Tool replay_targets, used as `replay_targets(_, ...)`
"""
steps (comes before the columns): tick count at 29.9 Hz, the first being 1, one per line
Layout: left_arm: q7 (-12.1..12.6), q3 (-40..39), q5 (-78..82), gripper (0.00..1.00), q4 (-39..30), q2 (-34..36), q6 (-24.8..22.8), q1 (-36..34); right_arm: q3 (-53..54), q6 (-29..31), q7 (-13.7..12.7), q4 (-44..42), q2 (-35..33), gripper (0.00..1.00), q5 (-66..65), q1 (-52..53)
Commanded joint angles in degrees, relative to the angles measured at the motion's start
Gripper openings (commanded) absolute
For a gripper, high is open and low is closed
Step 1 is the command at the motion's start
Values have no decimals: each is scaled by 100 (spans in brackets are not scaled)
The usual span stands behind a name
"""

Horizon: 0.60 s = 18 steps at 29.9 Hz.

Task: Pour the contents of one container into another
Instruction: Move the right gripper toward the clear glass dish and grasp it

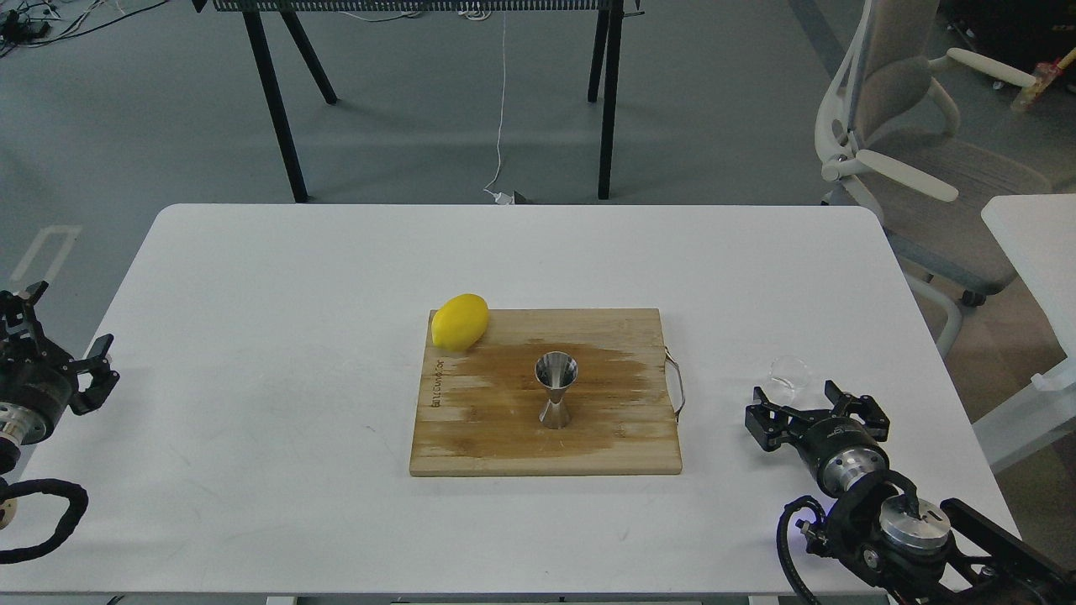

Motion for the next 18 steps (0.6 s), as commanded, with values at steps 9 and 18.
replay_targets(9,0,0,-3,100,9,-3,0,1,-8,-79,1,-101,46,87,-9,107)
replay_targets(18,0,0,-3,100,9,-12,0,1,-52,-61,-8,-136,55,52,-61,107)
